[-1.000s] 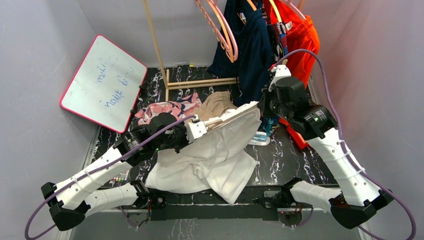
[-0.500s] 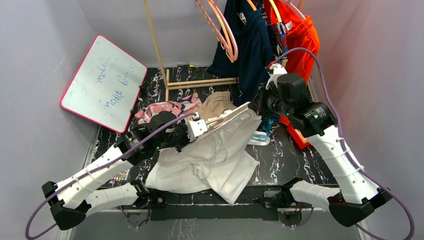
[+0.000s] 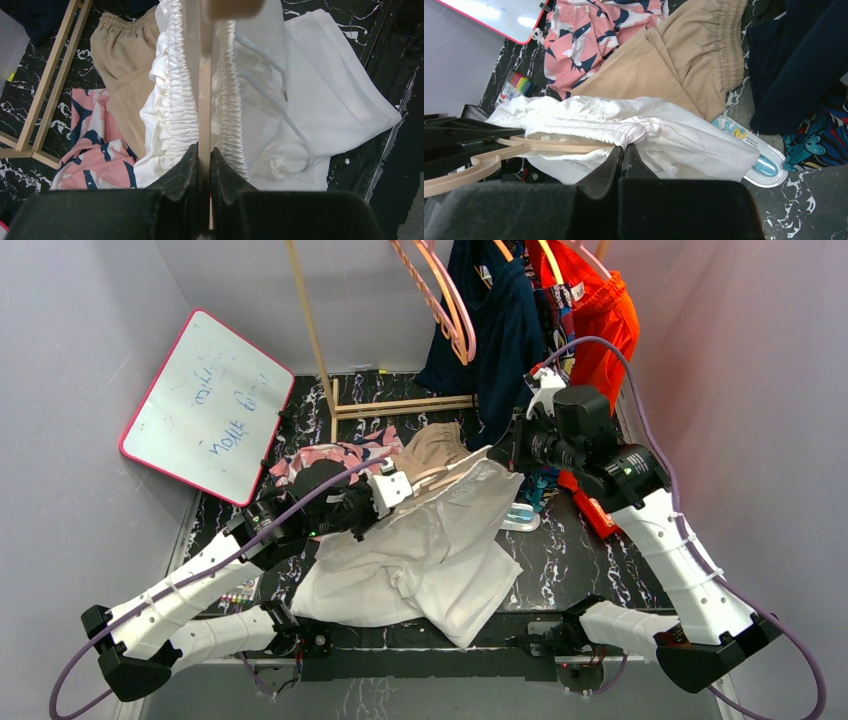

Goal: Place the shorts on the hanger
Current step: Hang the shorts on the hanger.

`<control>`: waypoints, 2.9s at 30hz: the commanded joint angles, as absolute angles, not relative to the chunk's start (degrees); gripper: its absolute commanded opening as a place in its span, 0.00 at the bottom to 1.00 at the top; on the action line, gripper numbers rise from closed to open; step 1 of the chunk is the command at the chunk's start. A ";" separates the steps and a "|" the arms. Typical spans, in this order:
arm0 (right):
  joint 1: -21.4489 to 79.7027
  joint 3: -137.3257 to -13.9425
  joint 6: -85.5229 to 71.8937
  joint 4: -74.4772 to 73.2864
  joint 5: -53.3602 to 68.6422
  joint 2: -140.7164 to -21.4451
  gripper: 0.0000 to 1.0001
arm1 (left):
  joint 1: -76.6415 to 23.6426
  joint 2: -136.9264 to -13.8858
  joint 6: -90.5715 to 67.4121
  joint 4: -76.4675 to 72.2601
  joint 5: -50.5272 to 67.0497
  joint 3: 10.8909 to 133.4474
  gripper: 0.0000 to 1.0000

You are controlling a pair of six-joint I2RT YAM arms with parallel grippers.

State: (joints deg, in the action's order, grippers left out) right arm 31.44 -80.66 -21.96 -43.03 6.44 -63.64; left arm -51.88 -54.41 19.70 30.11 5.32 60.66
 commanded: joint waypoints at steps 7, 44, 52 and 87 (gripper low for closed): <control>30.99 -82.26 -17.17 -41.53 14.01 -62.25 0.00 | -51.65 -53.95 16.69 22.37 6.03 66.00 0.00; 31.06 -69.57 -26.34 -27.18 15.15 -50.46 0.69 | -51.65 -55.05 13.03 15.48 5.14 65.02 0.00; 31.03 -66.58 -31.00 -21.66 6.74 -51.28 0.65 | -51.60 -55.06 12.59 15.19 5.67 64.65 0.00; 31.05 -69.76 -14.64 -26.25 13.89 -42.82 0.64 | -51.65 -51.09 13.58 18.11 12.47 63.02 0.00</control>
State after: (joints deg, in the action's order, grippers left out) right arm 30.89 -67.00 -22.52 -25.45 12.86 -48.95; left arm -51.83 -54.76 13.06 19.92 6.48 63.16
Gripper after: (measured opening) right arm 0.617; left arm 0.058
